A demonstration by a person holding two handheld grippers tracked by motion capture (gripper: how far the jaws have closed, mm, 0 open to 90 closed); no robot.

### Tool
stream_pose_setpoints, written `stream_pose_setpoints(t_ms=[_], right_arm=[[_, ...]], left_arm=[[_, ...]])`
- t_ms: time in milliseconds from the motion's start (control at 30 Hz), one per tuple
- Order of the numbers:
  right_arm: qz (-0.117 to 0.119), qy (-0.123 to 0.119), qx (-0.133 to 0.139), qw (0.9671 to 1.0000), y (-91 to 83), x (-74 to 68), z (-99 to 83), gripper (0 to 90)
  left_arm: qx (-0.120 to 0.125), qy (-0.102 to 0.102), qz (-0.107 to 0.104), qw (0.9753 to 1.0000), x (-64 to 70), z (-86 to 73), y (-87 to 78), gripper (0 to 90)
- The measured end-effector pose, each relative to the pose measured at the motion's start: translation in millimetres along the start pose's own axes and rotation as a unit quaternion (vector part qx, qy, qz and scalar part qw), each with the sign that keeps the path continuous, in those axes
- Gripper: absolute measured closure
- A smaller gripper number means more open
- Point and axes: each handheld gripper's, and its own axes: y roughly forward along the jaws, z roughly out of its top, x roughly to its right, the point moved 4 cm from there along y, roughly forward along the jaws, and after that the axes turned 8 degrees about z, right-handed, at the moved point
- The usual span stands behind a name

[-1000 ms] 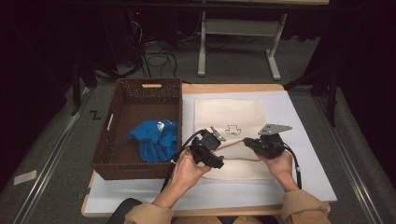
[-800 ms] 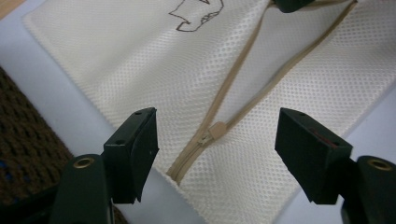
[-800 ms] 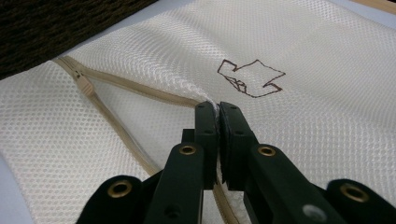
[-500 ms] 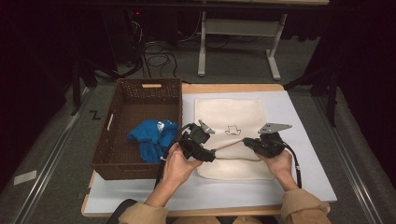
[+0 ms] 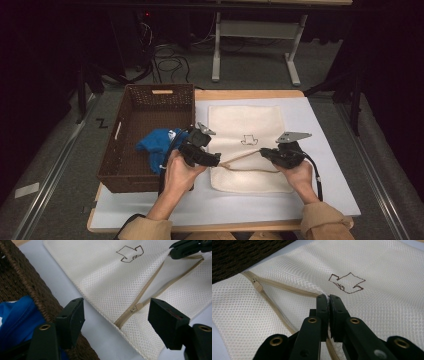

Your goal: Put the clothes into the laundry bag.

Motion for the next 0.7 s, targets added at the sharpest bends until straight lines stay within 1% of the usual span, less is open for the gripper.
stream_pose_setpoints(t_ms=[133, 233, 300, 367, 400, 433, 500, 600, 700], right_arm=[[-0.001, 0.001, -0.002, 1.0000, -0.2, 1.6, -0.2, 87.7], [-0.001, 0.002, 0.001, 1.0000, 0.3, 2.0, 0.2, 87.7], [-0.001, 0.000, -0.006, 1.0000, 1.2, 1.5, -0.5, 87.7], [0.000, -0.002, -0.004, 1.0000, 1.8, 1.6, -0.6, 87.7], [0.001, 0.004, -0.005, 1.0000, 1.1, 1.3, -0.7, 87.6], [0.002, 0.004, -0.005, 1.0000, 1.1, 1.7, -0.8, 87.6], [0.002, 0.005, -0.004, 1.0000, 1.1, 2.7, -0.8, 87.7], [0.000, 0.003, 0.000, 1.0000, 1.1, 3.9, -0.2, 87.7], [0.001, 0.004, -0.003, 1.0000, 2.4, 3.0, -0.8, 87.7]], left_arm=[[0.005, -0.006, 0.003, 1.0000, -6.0, 1.4, -4.3, 31.1], [-0.007, -0.008, 0.006, 0.9999, -11.2, -1.1, -4.8, 31.8], [-0.008, -0.013, 0.009, 0.9998, -15.2, -2.3, -6.0, 32.2], [-0.004, -0.021, 0.008, 0.9997, -20.1, -2.6, -8.6, 33.0], [-0.001, -0.025, 0.008, 0.9997, -22.2, -2.6, -9.3, 33.3], [-0.002, -0.029, 0.007, 0.9996, -25.0, -2.4, -10.0, 33.6], [-0.004, -0.036, 0.012, 0.9993, -31.8, -1.8, -10.4, 33.2], [-0.004, -0.042, 0.026, 0.9988, -40.7, -3.1, -12.7, 31.7], [-0.009, -0.049, 0.037, 0.9981, -49.0, -6.0, -15.5, 30.0]])
